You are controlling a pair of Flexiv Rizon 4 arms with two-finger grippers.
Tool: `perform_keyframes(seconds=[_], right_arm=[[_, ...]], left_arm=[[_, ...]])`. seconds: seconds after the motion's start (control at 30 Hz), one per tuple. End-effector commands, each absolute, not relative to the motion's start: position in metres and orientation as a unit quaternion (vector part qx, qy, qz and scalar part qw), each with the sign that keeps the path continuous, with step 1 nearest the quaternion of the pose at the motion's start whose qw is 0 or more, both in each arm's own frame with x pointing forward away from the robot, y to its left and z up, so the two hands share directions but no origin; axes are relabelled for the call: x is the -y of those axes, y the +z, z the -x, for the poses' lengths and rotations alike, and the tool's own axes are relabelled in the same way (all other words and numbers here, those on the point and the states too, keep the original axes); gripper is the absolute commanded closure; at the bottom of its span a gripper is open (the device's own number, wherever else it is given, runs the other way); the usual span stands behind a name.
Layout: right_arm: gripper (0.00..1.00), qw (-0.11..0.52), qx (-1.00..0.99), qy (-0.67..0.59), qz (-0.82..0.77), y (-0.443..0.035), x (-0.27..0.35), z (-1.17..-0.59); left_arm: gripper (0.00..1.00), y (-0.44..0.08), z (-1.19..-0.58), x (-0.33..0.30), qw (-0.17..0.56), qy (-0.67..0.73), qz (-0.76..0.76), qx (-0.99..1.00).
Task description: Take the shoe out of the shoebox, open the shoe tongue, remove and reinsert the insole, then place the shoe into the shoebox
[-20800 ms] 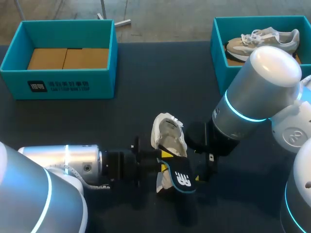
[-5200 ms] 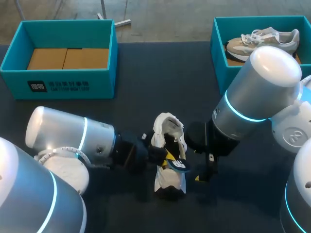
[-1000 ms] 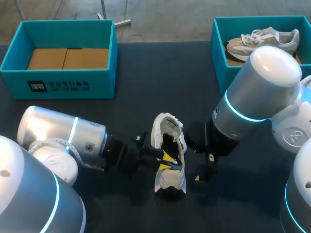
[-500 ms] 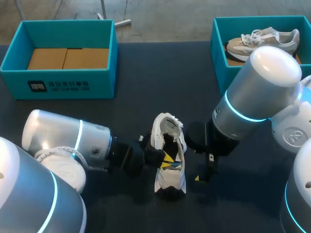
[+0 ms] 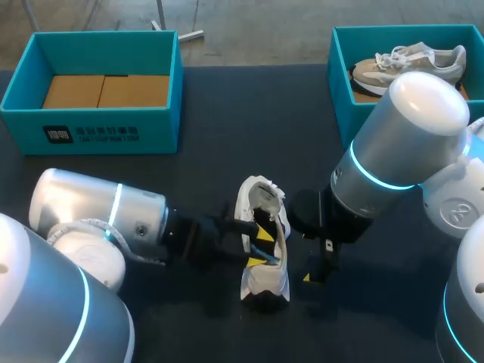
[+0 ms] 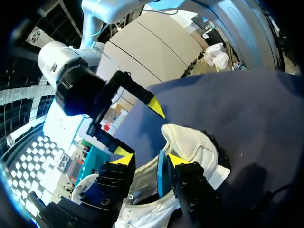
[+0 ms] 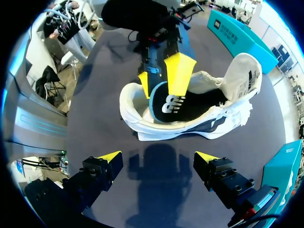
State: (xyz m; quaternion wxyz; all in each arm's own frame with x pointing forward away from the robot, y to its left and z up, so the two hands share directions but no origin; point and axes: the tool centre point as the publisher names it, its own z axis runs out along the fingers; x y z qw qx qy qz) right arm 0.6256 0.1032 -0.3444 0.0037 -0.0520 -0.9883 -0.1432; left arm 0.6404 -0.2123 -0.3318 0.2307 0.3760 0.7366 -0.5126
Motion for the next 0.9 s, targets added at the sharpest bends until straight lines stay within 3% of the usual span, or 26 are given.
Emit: perform_keyframes(seconds=[0.03,0.9], right_arm=[[0.0,0.002,0.988,-0.142,0.053,-0.346,-0.104,-0.625],[0.0,0.002,0.988,-0.142,0.053,-0.346,-0.104,-0.625]], left_arm=[[0.56,-0.323,-0.632,0.197,0.228,-0.52,-0.375,-0.733],[0.57,-0.284,-0.652,0.157,0.149,-0.478,-0.436,-0.747]])
